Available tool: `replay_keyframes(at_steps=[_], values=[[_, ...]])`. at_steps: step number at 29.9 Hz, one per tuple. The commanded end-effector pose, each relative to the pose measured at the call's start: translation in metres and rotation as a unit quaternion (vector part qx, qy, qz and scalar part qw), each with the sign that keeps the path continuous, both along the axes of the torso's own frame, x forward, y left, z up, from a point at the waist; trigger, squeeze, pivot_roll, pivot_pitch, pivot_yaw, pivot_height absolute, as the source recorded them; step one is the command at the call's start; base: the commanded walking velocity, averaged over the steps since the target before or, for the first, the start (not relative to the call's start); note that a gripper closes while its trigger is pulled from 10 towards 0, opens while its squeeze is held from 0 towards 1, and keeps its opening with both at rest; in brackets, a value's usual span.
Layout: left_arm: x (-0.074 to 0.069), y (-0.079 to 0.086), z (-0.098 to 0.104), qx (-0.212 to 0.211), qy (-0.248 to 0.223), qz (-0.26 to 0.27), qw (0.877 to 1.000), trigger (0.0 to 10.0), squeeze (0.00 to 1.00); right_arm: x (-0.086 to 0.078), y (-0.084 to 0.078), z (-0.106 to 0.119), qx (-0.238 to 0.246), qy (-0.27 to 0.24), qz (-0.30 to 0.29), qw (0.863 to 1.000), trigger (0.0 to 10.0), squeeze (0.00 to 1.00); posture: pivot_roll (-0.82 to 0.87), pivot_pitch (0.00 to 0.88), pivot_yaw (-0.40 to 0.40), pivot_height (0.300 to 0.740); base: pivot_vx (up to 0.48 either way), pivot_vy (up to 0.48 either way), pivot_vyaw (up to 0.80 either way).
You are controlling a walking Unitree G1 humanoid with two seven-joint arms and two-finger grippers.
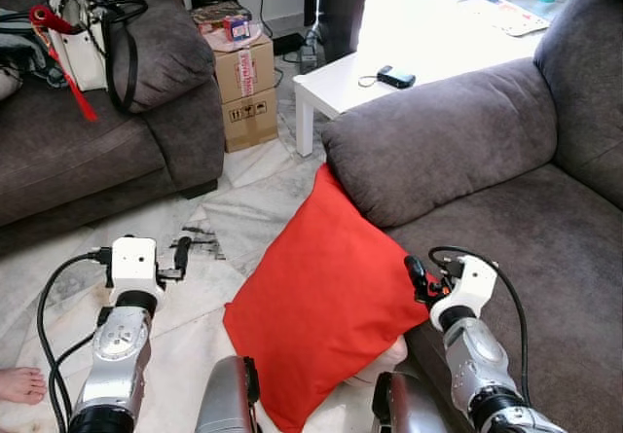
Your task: Move the pillow to the sofa from floor
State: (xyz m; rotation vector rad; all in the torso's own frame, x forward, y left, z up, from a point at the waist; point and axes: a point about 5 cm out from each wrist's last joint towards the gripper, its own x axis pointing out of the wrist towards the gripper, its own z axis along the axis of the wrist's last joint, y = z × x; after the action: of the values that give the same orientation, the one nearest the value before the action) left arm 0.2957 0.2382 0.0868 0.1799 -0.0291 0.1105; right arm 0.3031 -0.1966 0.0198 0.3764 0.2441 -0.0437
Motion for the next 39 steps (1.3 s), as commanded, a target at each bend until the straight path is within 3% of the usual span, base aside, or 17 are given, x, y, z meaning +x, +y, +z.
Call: replay_keyframes(at_steps=[1, 10, 21, 22, 23, 24, 36, 39], values=[[-0.003, 0.001, -0.006, -0.002, 0.017, 0.001, 1.0, 10.0, 0.0, 0.001, 0.0, 0.0, 0.029, 0.005, -0.015, 0.999, 10.0, 1.0, 0.12, 0.164, -0.012, 0.592, 0.0, 0.0, 0.0], [-0.008, 0.002, 0.0, -0.015, 0.005, 0.003, 1.0, 10.0, 0.0, 0.013, 0.01, 0.008, 0.067, 0.0, -0.015, 0.998, 10.0, 1.0, 0.14, 0.207, -0.011, 0.592, 0.0, 0.0, 0.0], [-0.021, 0.004, 0.0, -0.014, 0.01, 0.007, 1.0, 10.0, 0.0, 0.021, 0.016, 0.015, 0.056, -0.001, -0.001, 0.998, 10.0, 1.0, 0.18, 0.249, -0.026, 0.592, 0.0, 0.0, 0.0], [-0.024, 0.004, 0.001, -0.015, 0.009, 0.009, 1.0, 10.0, 0.0, 0.022, 0.015, 0.016, 0.04, -0.003, -0.002, 0.999, 10.0, 0.51, 0.18, 0.26, -0.027, 0.592, 0.0, 0.0, 0.0], [-0.025, 0.004, 0.001, -0.015, 0.009, 0.01, 1.0, 10.0, 0.0, 0.022, 0.014, 0.017, 0.03, -0.003, -0.003, 1.0, 10.0, 0.51, 0.18, 0.26, -0.027, 0.592, 0.0, 0.0, 0.0], [-0.026, 0.004, 0.001, -0.015, 0.008, 0.01, 1.0, 10.0, 0.0, 0.023, 0.013, 0.019, 0.023, -0.005, -0.007, 1.0, 10.0, 0.0, 0.18, 0.265, -0.029, 0.592, 0.0, 0.0, 0.0], [-0.035, 0.001, 0.001, -0.019, 0.018, 0.013, 1.0, 10.0, 0.0, 0.025, -0.011, 0.026, -0.006, -0.016, -0.053, 0.998, 10.0, 0.0, 0.18, 0.292, -0.03, 0.592, 0.0, 0.0, 0.0], [-0.034, 0.0, 0.0, -0.021, 0.024, 0.01, 0.999, 10.0, 0.0, 0.022, -0.021, 0.024, 0.016, -0.008, -0.07, 0.997, 10.0, 0.0, 0.18, 0.291, -0.03, 0.592, 0.0, 0.0, 0.0]])
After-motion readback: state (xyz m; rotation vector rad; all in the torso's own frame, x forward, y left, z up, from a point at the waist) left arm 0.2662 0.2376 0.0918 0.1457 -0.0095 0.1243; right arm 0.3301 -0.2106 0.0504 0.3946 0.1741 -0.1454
